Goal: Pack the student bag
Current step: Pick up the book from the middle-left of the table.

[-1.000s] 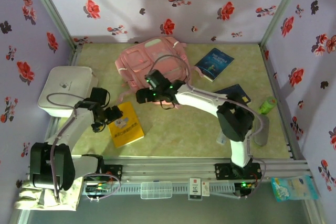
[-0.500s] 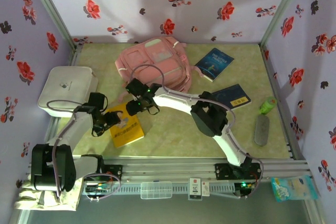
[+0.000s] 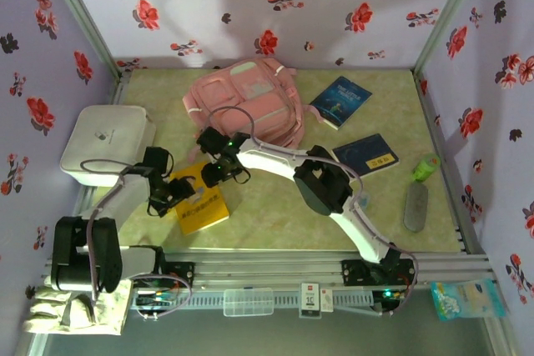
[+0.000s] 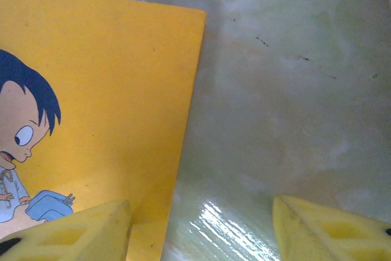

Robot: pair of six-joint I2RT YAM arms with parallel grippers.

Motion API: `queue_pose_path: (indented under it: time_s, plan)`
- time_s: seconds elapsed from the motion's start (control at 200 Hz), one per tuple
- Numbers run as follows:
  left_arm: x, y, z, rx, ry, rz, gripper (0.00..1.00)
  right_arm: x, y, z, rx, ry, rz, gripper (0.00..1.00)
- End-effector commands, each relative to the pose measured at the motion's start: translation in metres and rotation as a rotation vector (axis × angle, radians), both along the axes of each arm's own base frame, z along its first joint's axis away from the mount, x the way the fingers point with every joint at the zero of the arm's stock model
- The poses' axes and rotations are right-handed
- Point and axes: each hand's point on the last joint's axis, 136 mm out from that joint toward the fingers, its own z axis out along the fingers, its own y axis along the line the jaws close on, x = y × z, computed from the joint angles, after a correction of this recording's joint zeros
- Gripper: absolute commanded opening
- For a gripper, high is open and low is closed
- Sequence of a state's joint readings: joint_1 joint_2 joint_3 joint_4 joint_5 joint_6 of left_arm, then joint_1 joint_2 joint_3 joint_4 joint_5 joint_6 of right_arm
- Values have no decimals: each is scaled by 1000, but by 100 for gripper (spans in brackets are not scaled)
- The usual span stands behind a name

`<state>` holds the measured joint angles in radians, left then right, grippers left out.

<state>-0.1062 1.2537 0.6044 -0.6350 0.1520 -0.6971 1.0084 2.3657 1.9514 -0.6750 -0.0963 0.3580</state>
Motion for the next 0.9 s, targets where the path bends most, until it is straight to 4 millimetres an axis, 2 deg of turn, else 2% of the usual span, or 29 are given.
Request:
queue_pose_path:
  time_s: [0.0,0.175,0.345,0.5,0.66,0.735,0.895]
  plan:
    - [1,-6,-3,-38,7,-20,71,-1,-14,-18,-96,-7,7,61]
    - [4,-12,0,-76,-4,-30,71,-2,-18,-26,-126,0,-3,58]
    - [10,-18,14,-108,-36,-45,69,-2,-22,-35,-147,5,-14,56]
    - [22,-28,40,-162,-101,-66,68,-2,-23,-39,-154,8,-18,51]
    - [38,-42,77,-264,-208,-61,61,-2,-24,-42,-148,33,-34,45]
    - [44,-48,88,-306,-233,-54,59,-1,-25,-43,-144,43,-44,43]
    - [47,-50,79,-327,-209,-38,53,1,-27,-45,-136,58,-52,40]
